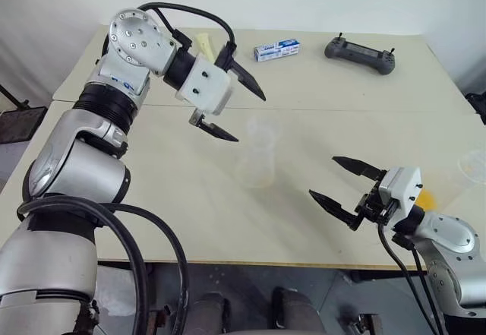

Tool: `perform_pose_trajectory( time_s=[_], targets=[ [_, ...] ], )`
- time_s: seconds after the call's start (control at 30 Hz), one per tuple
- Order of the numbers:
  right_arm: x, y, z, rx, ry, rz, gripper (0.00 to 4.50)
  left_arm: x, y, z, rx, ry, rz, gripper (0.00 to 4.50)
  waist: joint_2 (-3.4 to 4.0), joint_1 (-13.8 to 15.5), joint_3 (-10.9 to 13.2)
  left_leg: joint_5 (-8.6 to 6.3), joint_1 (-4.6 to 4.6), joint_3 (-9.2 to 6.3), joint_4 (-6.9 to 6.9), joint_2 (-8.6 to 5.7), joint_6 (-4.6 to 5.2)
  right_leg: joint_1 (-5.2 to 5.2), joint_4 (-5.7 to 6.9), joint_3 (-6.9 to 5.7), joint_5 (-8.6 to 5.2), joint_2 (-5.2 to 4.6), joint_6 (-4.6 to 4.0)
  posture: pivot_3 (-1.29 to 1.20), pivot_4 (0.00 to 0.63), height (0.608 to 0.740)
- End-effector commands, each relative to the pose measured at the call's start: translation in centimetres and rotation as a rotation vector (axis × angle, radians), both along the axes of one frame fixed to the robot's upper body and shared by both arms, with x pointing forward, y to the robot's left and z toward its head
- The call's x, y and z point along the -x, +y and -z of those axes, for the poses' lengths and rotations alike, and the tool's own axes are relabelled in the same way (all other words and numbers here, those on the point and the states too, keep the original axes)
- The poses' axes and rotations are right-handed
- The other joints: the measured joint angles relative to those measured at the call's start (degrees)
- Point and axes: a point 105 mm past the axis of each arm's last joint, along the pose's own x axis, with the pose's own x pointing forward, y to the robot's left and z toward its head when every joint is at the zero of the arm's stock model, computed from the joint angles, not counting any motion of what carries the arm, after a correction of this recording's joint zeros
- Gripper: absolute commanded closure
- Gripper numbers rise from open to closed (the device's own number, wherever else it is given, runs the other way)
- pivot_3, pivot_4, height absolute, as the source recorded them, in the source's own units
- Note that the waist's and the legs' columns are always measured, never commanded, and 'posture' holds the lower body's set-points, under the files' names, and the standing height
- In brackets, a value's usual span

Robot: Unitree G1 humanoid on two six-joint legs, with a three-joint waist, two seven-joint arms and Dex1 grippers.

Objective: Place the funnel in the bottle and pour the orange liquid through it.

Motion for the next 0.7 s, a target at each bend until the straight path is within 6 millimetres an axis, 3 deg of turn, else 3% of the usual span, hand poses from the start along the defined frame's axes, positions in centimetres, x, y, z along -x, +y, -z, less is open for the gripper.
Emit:
perform_pose_trajectory(
  time_s=[0.03,0.27,0.37,0.5,0.7],
  targets=[
    [0.7,-0.8,-1.3,-0.001,-0.049,0.041,0.00,1.1,1.6,-1.5,0.094,0.141,0.017,0.05,0.01,0.0,0.0,0.00,0.02,0.00,0.00,0.00,0.00,0.00,0.04,0.00,0.00,0.00,0.00,0.00,0.150,0.740],
    [2.4,-1.9,-1.7,-0.036,-0.049,0.155,0.00,1.6,4.8,-1.0,0.443,0.428,-0.081,0.05,0.02,-0.1,0.0,0.00,0.08,-0.06,0.08,0.00,0.00,0.00,0.25,0.04,0.00,-0.02,0.00,0.00,0.150,0.740],
    [2.9,-2.3,-2.1,-0.060,-0.067,0.233,0.00,2.1,6.3,1.1,0.534,0.538,-0.155,0.05,0.03,-0.2,0.0,0.00,0.12,-0.13,0.09,0.02,-0.02,-0.01,0.35,0.08,0.00,-0.01,-0.01,0.00,0.150,0.740],
    [3.8,-3.5,-2.0,-0.107,-0.042,0.370,0.00,3.2,7.6,5.4,0.586,0.731,-0.266,0.05,0.06,-0.1,0.0,-0.01,0.15,-0.21,0.11,-0.01,-0.03,0.00,0.43,0.20,0.00,-0.02,-0.01,0.00,0.150,0.740],
    [6.9,-5.4,-1.3,-0.191,0.014,0.572,0.00,4.8,9.5,10.6,0.691,0.862,-0.337,0.05,0.14,0.2,-0.1,-0.01,0.16,-0.40,0.13,-0.15,-0.03,0.04,0.50,0.49,-0.01,-0.02,-0.02,0.00,0.150,0.740]
  ],
)
